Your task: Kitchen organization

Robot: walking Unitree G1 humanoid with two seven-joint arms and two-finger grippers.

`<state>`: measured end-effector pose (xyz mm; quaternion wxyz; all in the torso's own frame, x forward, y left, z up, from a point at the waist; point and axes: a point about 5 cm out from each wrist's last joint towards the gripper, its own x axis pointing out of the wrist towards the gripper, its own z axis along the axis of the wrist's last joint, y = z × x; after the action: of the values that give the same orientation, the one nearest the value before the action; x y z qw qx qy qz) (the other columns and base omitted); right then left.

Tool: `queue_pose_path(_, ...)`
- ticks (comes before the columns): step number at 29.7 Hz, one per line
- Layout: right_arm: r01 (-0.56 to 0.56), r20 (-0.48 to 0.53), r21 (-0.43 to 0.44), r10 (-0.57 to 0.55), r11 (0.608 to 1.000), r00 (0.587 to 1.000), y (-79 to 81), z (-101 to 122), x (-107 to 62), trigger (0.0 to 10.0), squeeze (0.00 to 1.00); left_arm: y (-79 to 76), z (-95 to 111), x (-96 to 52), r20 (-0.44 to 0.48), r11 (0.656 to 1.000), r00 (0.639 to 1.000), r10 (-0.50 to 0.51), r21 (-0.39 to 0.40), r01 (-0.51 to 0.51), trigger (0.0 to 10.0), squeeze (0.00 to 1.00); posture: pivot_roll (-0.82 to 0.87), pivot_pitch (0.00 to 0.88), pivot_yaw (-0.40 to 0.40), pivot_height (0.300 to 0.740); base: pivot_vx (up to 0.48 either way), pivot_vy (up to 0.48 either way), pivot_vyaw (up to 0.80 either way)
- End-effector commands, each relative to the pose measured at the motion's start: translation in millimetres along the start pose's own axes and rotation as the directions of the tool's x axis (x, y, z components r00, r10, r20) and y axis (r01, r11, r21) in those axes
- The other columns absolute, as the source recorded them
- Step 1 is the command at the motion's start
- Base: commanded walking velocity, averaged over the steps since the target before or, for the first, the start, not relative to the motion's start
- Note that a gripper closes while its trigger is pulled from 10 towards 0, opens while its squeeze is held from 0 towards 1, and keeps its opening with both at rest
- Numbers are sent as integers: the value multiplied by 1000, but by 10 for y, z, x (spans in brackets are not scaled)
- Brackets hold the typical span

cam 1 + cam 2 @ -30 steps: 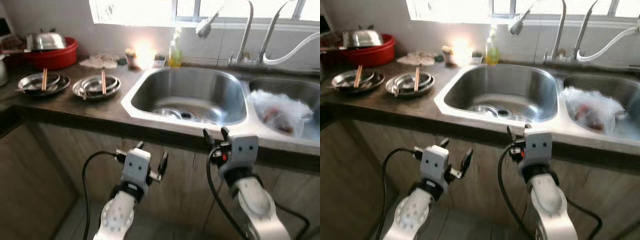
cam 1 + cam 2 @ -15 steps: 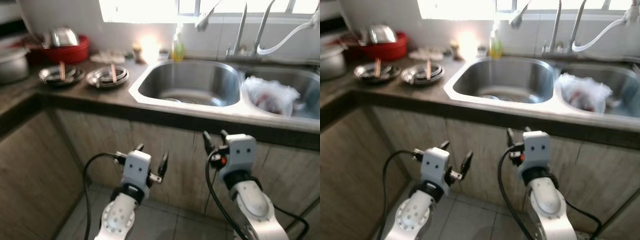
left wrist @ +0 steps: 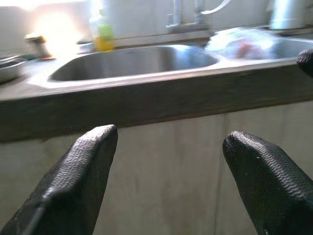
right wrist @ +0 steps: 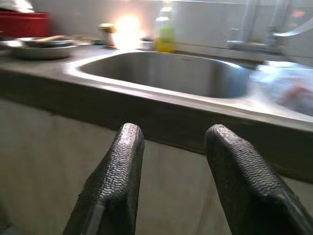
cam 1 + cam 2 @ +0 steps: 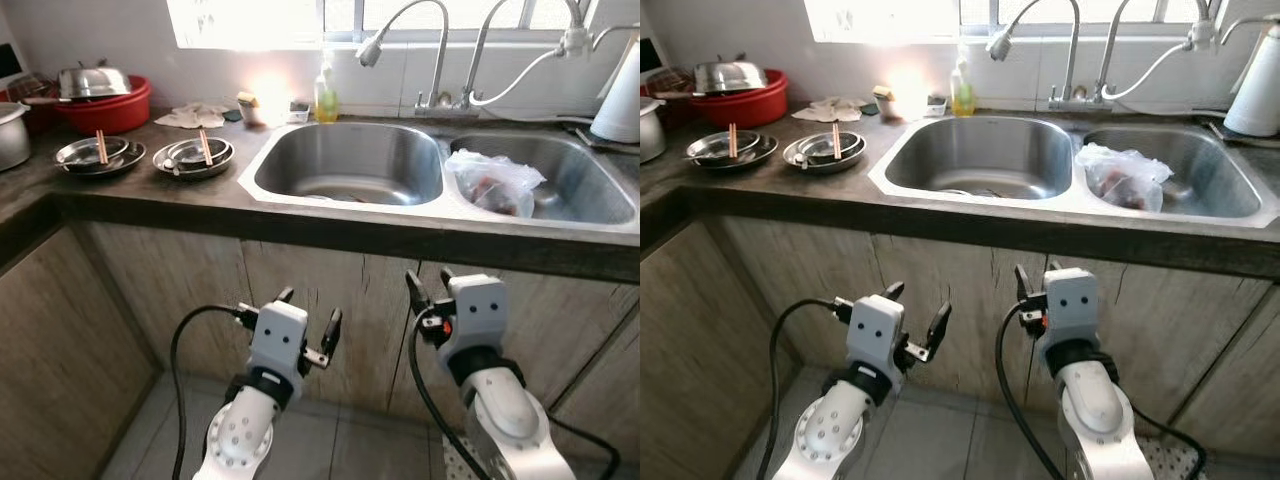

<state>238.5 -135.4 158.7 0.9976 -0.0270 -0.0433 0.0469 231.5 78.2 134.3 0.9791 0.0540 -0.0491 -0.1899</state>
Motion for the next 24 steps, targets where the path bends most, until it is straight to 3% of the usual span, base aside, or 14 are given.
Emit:
queue_pose_path(1,-14,13,-2,14,1000,1000,32,19,15,10000,0,23,8,-13,-2,1000,1000,16,3,-16,10000,0,36,32,-9,740,255,0,800)
queue_pose_path(24,-18,16,10,18,1000,1000,40,22,39,10000,0,25,-4,3,-2,1000,1000,7,4,-7,10000,0,35,11,-7,740,269,0,800)
